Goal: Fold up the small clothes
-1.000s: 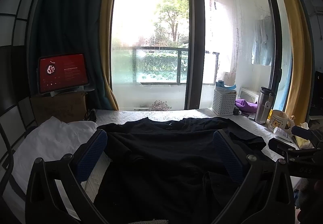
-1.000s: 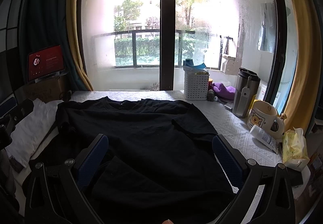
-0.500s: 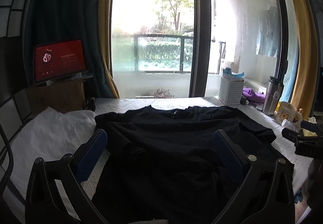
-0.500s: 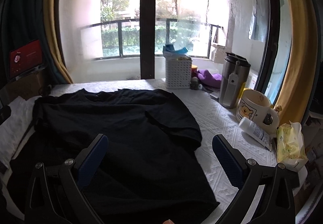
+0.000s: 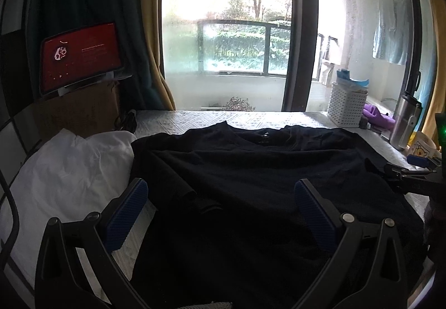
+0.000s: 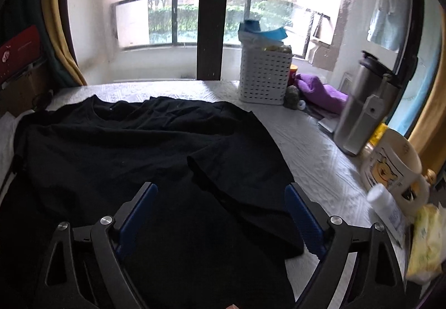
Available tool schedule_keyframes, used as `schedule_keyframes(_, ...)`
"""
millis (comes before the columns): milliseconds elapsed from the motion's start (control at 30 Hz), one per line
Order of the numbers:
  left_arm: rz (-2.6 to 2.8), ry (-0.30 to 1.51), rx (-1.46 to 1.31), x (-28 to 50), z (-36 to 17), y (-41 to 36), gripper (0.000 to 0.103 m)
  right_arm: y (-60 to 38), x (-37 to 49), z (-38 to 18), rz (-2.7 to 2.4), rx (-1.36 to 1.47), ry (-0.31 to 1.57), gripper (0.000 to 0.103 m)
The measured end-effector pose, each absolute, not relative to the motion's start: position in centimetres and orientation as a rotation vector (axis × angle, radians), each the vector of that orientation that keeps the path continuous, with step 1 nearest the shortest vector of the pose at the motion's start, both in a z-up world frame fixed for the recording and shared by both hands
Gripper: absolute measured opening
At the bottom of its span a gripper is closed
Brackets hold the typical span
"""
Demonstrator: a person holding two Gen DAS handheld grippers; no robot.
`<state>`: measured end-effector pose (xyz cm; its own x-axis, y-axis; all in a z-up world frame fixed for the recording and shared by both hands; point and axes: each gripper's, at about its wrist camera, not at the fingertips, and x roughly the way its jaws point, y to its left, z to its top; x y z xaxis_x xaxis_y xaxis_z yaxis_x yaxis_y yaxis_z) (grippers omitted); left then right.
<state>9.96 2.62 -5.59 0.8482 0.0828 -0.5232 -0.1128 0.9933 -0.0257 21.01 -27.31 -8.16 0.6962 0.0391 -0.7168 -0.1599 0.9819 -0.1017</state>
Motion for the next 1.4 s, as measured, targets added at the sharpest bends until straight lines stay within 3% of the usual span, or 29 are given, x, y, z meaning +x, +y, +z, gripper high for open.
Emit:
schedule_keyframes(133,0.131,0.587,-0.061,11.6,-6.5,3.5,0.103,-26.9,23.6,-9.5,0.133,-0.183,0.835,0.091)
schedule_keyframes(167,0.138,0.599,-0.064,11.9,-6.8,3.6,0.103,-26.8,24.1,-9.7,0.139,-0.190,0.843,0.087)
schedule_keyframes(233,0.149,0.622,-0.065,12.5,-7.1,3.8,0.103,-26.6,25.3,-10.3,0.152,-0.198,0.865,0.063)
schedule_keyframes(267,0.153,0.627,-0.062,12.6,-7.2,3.9,0.103,-26.6,25.7,-10.5,0.153,-0.200,0.875,0.045)
schedule_keyframes(433,0.172,0.660,-0.057,13.2,-7.9,4.1,0.103,-26.7,27.6,-12.2,0.192,-0.197,0.933,0.043)
schedule_keyframes(500,0.182,0.678,-0.054,13.4,-8.1,4.3,0.103,-27.8,28.2,-12.2,0.201,-0.145,0.934,0.017)
schedule_keyframes(533,0.194,0.684,-0.050,13.4,-8.2,4.5,0.103,-28.4,28.4,-12.1,0.190,-0.127,0.930,0.013)
schedule_keyframes(800,0.262,0.700,-0.053,13.3,-8.0,6.1,0.103,-34.1,29.1,-10.0,0.123,-0.020,0.882,0.005)
schedule_keyframes(1400,0.162,0.584,-0.044,14.5,-4.5,4.1,0.103,-37.9,28.5,-1.4,0.108,0.060,0.705,0.004)
